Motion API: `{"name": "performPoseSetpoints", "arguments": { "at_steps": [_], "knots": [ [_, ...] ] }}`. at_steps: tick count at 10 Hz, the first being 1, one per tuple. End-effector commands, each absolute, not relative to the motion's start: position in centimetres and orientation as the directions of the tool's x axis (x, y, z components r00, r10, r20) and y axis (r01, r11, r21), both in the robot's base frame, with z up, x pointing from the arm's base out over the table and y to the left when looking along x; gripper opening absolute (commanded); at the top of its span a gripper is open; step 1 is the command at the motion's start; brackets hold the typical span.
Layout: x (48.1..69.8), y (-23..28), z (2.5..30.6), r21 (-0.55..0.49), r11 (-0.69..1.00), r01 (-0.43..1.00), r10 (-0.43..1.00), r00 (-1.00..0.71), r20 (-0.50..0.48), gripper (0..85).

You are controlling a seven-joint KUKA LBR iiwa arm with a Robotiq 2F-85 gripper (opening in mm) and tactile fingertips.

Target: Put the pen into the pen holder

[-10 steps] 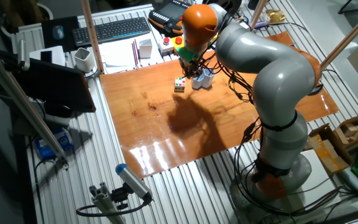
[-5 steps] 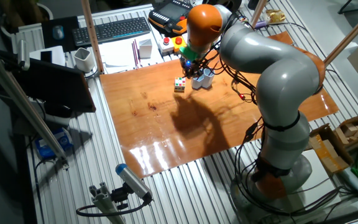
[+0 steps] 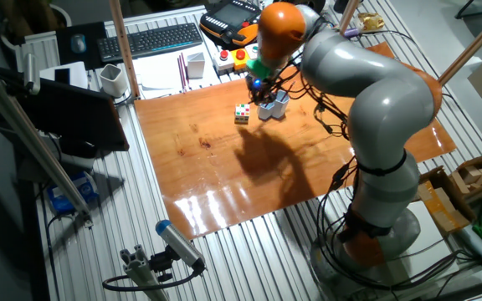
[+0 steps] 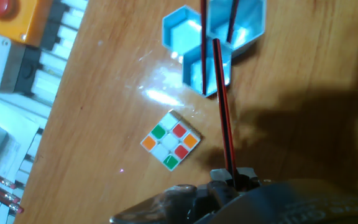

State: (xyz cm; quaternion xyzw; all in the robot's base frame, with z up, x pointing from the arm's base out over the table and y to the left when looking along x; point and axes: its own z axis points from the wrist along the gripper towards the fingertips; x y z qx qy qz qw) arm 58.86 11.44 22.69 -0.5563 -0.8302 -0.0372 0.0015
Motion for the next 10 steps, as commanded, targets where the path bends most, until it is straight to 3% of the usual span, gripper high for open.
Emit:
{"name": "performPoseSetpoints", "arguments": {
  "at_steps": [1,10],
  "knots": [
    [58.8,11.2,23.0,0.055,0.368,0.928,0.927,-0.37,0.056,1.0],
    [59.2,8.9,22.9,0.046,0.315,0.948,0.927,-0.317,0.2,1.0]
  ]
}}
